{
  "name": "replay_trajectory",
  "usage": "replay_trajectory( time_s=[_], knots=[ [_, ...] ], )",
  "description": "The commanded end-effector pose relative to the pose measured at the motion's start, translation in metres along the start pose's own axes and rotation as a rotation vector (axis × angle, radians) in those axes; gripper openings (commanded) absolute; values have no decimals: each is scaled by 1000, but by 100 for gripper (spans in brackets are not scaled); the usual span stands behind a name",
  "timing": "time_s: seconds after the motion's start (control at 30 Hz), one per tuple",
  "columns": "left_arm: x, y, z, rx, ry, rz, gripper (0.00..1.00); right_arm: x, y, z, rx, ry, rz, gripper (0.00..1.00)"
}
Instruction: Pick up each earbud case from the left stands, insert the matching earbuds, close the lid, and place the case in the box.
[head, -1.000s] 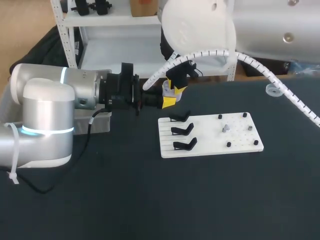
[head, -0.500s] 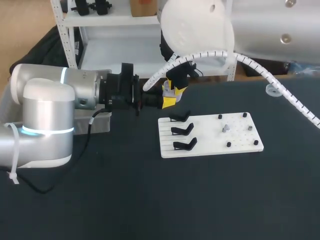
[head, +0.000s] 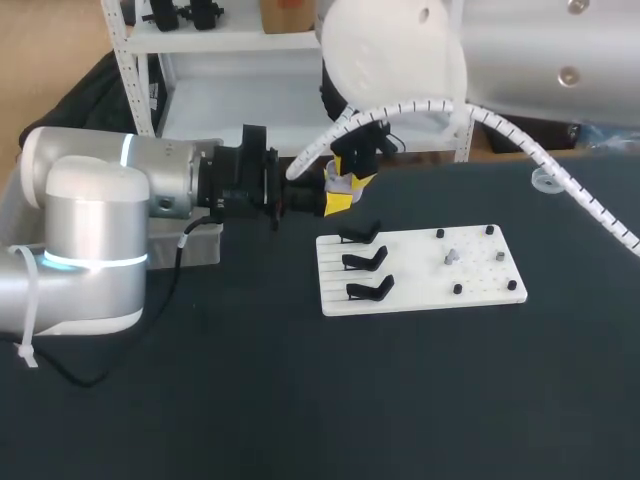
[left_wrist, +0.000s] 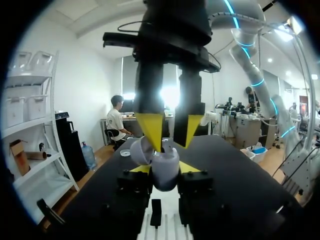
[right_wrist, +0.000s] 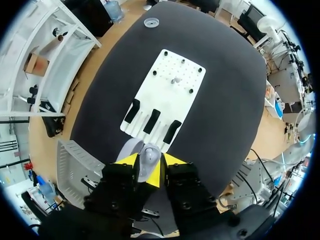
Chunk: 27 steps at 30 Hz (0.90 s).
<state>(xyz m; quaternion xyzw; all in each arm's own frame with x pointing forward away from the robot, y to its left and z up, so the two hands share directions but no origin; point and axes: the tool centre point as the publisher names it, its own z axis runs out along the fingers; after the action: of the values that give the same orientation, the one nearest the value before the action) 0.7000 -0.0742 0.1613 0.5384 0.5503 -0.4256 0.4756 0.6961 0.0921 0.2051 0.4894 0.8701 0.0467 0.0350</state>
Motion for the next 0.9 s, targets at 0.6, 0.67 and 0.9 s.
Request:
replay_trajectory(
  time_s=[0.6,0.67,0.9],
  knots=[
    [0,-2,0,-4,-1,1,0,-15,-66,-50,-222,-64,-360,57],
    [0,-2,0,-4,-1,1,0,-20,-72,-54,-221,-59,-392,82],
    [0,-2,0,-4,-1,1,0,-29,-79,-58,-175,-83,-437,100]
  ],
)
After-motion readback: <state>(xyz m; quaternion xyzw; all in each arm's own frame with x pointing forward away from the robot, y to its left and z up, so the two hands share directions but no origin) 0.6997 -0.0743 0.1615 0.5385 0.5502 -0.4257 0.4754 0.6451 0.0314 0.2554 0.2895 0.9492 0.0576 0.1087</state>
